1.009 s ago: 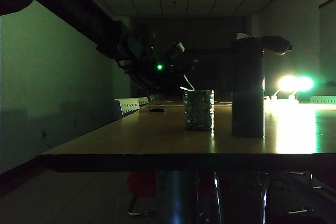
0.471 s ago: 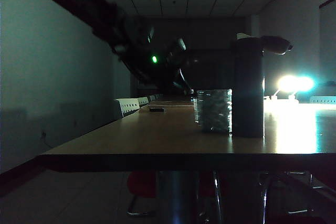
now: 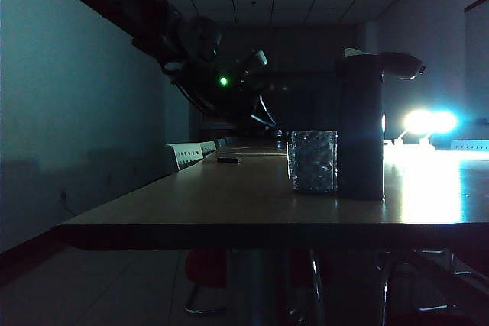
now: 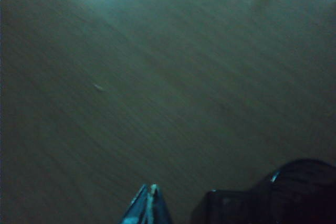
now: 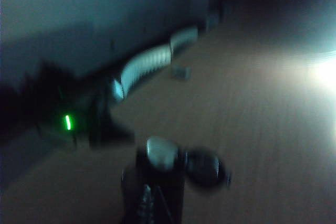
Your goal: Pick up the black thermos cup, pour some water from it into the cup, and then put the thermos cup back on the table.
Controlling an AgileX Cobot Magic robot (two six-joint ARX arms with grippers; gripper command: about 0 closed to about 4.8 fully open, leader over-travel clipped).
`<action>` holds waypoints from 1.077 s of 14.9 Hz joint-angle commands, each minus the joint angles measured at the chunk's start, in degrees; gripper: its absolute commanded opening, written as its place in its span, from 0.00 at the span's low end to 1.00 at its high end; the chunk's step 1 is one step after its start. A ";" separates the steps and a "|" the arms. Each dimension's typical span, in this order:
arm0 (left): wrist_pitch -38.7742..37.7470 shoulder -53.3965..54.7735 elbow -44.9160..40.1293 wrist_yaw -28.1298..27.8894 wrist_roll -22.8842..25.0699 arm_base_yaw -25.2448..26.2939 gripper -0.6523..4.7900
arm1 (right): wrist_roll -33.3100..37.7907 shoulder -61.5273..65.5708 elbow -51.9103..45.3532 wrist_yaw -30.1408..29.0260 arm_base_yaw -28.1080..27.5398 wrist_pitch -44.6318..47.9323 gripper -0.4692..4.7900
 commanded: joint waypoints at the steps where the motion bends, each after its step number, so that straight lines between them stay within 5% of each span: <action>1: 0.83 -4.00 0.44 0.02 0.15 0.35 0.10 | -0.15 4.72 0.02 -3.91 -0.02 -4.17 0.13; 2: 0.76 -5.27 0.42 0.02 0.09 0.48 0.10 | -0.15 7.39 0.02 -6.08 -0.02 -5.60 0.36; 3: 0.74 -6.60 0.42 0.02 -1.03 0.81 0.10 | -0.15 10.49 0.00 -7.89 0.02 -5.62 0.81; 4: 0.72 -7.93 0.42 0.15 -1.73 0.83 0.10 | -0.15 13.51 0.00 -8.28 0.11 -5.16 1.00; 8: -0.31 -13.77 0.42 -2.91 -2.62 0.87 0.10 | -1.46 21.46 -4.28 -5.09 4.81 8.48 1.00; 13: -3.10 -17.73 0.42 -4.98 -2.47 2.16 0.10 | -1.42 24.39 -14.12 17.35 13.86 31.47 1.00; 16: -4.37 -17.86 0.42 -4.90 -2.45 2.16 0.10 | 0.85 31.34 -14.80 20.04 15.87 40.39 1.00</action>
